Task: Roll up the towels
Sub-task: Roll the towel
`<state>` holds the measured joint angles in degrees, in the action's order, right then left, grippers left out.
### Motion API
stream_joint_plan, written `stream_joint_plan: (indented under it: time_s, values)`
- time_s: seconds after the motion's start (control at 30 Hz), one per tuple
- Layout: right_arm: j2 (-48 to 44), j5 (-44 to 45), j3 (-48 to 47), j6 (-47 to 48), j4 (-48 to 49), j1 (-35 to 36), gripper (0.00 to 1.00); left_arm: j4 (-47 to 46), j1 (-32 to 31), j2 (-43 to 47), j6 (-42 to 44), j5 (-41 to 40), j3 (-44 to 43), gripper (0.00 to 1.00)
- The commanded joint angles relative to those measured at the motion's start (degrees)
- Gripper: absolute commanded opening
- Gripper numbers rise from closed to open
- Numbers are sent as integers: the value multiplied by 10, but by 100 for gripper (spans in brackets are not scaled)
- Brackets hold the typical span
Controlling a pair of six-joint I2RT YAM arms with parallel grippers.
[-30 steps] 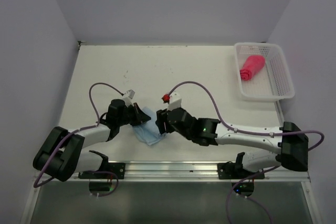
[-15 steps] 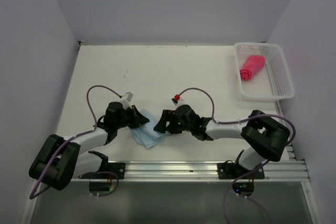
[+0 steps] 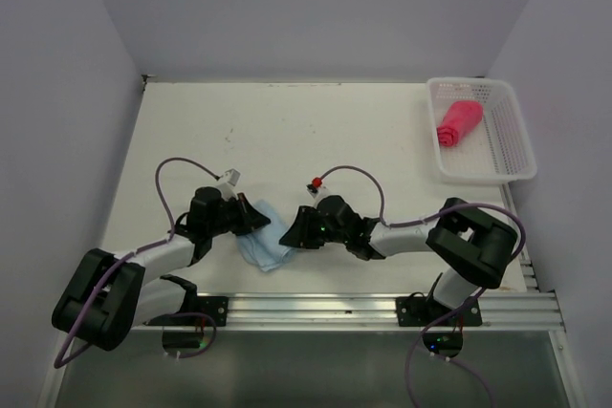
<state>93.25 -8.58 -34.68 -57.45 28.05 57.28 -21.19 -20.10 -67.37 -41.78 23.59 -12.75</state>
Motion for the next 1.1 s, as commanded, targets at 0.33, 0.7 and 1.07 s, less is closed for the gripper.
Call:
stream_joint_plan:
  time_s: [0.33,0.7,1.07]
  values:
    - [-61,152,-89,156,-181,95,0,120,87,12,48,14,-105,0]
    - [-84,387,-137,260,-329,190,0,166,107,1,43,20,-191,0]
    - [17,649,-190,276,-437,301,2,160,106,92,27,27,-165,0]
